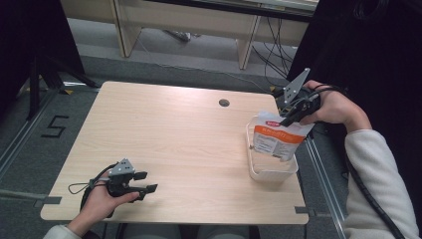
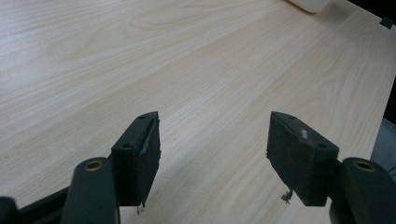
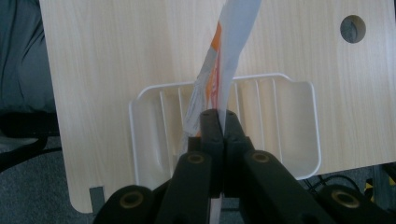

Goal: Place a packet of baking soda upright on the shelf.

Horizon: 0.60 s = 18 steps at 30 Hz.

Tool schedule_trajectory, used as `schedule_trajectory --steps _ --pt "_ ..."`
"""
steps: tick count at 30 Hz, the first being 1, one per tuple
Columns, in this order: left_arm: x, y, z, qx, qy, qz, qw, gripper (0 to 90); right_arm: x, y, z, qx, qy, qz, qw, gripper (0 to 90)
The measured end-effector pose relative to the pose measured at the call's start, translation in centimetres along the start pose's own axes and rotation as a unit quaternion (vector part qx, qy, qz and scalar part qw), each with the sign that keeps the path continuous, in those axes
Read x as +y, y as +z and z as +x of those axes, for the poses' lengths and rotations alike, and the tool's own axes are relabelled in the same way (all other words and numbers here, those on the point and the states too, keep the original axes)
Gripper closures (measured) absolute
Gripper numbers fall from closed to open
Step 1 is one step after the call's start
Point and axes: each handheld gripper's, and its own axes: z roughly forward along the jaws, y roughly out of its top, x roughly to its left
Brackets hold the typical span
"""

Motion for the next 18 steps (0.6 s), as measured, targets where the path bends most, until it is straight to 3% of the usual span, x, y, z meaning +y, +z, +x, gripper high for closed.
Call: schedule_trajectory --steps 4,10,11,12,13,18 --pt "0.01 0.02 -0.01 0.0 0.001 0.0 1.0 34.4 -0.04 -0.05 -0.07 0.002 -0.021 0.004 0.9998 90.0" --pt "0.01 0.03 0.0 0.0 -0.001 -0.001 1.0 34.4 -0.11 -0.06 0.16 0.007 -0.025 0.01 0.9996 90.0" --pt "0.01 0.04 -0.02 0.0 -0.002 -0.001 1.0 34.4 -0.14 -0.16 0.25 0.004 -0.016 0.011 0.9998 90.0" --pt "0.01 0.04 -0.01 0.0 -0.001 -0.001 1.0 34.4 -0.12 -0.14 0.09 0.005 -0.03 0.006 0.9995 90.0" --pt "0.01 0.03 -0.02 0.0 -0.001 -0.001 1.0 34.4 -0.18 -0.23 0.22 0.004 -0.018 0.009 0.9998 90.0" --pt "0.01 0.04 -0.03 0.0 -0.001 -0.001 1.0 34.4 -0.2 -0.14 0.22 0.009 -0.027 0.006 0.9996 90.0"
